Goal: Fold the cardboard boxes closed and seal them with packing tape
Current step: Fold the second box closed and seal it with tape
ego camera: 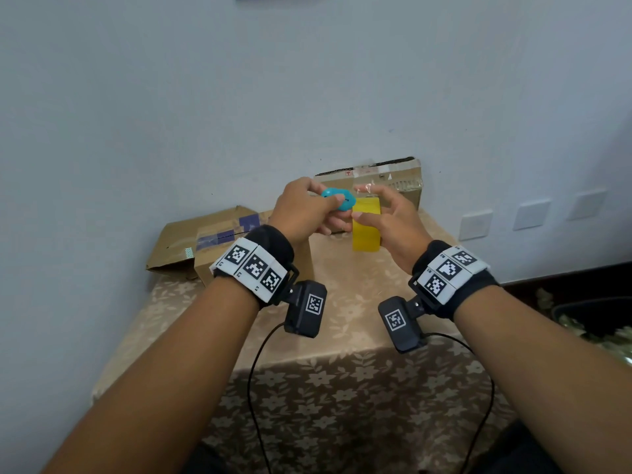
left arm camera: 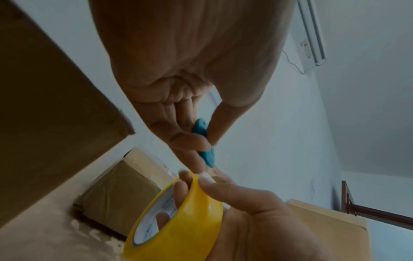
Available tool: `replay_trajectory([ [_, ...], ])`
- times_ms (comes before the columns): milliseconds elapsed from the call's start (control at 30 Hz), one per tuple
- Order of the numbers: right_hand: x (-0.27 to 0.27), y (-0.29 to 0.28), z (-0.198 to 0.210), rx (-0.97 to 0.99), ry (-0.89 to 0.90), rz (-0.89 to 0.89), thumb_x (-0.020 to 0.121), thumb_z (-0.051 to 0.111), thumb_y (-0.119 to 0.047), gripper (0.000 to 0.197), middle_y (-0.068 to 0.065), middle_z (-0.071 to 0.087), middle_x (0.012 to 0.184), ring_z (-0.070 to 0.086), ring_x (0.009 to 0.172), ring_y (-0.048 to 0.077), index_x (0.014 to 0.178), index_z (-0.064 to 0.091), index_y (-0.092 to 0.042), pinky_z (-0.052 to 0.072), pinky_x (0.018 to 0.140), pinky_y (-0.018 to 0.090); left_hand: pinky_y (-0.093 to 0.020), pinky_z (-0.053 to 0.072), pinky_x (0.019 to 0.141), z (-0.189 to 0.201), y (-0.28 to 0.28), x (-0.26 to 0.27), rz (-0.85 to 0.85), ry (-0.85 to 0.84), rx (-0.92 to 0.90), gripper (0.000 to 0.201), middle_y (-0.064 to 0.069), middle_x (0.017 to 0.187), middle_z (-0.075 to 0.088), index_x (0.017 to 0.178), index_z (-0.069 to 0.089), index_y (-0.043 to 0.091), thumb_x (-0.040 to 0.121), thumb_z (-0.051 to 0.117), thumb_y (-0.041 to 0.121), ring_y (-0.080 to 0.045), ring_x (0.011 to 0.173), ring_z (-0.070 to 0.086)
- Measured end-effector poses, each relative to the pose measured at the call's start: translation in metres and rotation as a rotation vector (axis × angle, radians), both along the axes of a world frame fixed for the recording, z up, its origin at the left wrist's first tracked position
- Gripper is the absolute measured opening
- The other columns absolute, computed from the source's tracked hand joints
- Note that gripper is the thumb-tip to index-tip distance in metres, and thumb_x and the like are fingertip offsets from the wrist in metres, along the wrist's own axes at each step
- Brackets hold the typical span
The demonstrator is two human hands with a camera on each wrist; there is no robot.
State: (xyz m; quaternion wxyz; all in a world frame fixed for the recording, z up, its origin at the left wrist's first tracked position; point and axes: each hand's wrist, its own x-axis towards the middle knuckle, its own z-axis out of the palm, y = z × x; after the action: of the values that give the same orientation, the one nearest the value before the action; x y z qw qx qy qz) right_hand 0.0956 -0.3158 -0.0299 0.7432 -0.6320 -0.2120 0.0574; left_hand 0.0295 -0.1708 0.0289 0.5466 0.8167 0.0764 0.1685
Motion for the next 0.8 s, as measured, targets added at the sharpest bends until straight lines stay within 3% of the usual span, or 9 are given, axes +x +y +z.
replay_trajectory([
  [67,0.0001,0.001,-0.0004,0.0,-0.017,-0.001,0.084,0.076,-0.003,0.046,0.015,0.075,0.108,0.074,0.096,0.034,0.118,0.069,-0.031,0.06,0.084,0.049,-0.021,0.049,0.049,-0.001,0.0001,-0.0001,-0.043,0.019,0.029,0.016,-0.014,0.089,0.077,0.116,0.061,0.007,0.102,0.059,0.015,-0.02,0.068,0.074],
  [167,0.0005,-0.0001,-0.0002,0.043,0.009,0.07,0.09,0.068,0.01,0.046,0.013,0.077,0.096,0.076,0.077,0.023,0.127,0.063,-0.017,0.06,0.067,0.032,-0.017,0.044,0.046,-0.0015,-0.0005,0.0009,-0.036,0.036,0.052,0.02,-0.007,0.076,0.069,0.116,0.062,0.002,0.106,0.05,0.014,-0.007,0.052,0.062],
  [300,-0.0007,0.001,-0.0001,0.058,-0.01,0.139,0.09,0.068,0.009,0.044,0.02,0.077,0.101,0.076,0.084,0.034,0.122,0.064,-0.02,0.062,0.077,0.042,-0.015,0.032,0.039,-0.0008,-0.0049,0.0041,0.051,0.134,-0.07,0.022,-0.001,0.069,0.046,0.118,0.053,0.005,0.109,0.044,0.022,-0.007,0.045,0.04],
  [400,-0.0012,0.0016,0.0003,0.056,-0.023,0.159,0.09,0.069,0.009,0.044,0.022,0.076,0.103,0.076,0.084,0.033,0.123,0.063,-0.02,0.061,0.074,0.039,-0.015,0.025,0.035,-0.0002,-0.0072,0.0045,0.058,0.2,-0.145,0.021,0.001,0.068,0.036,0.114,0.047,0.009,0.109,0.043,0.028,-0.006,0.042,0.031],
  [633,-0.0008,0.002,-0.0002,0.065,-0.051,0.182,0.091,0.068,0.01,0.048,0.026,0.074,0.107,0.076,0.088,0.036,0.132,0.06,-0.013,0.061,0.077,0.04,-0.015,0.021,0.033,0.0018,-0.0075,0.0021,0.022,0.243,-0.257,0.023,0.003,0.062,0.03,0.094,0.049,0.011,0.108,0.045,0.03,-0.003,0.033,0.024],
  [800,-0.0011,0.0017,0.0004,0.071,-0.054,0.191,0.091,0.068,0.009,0.048,0.025,0.074,0.107,0.076,0.087,0.034,0.132,0.06,-0.014,0.061,0.077,0.039,-0.015,0.022,0.032,0.0026,-0.0079,0.0009,0.021,0.205,-0.304,0.019,0.003,0.061,0.031,0.098,0.049,0.01,0.108,0.046,0.026,-0.002,0.033,0.025],
])
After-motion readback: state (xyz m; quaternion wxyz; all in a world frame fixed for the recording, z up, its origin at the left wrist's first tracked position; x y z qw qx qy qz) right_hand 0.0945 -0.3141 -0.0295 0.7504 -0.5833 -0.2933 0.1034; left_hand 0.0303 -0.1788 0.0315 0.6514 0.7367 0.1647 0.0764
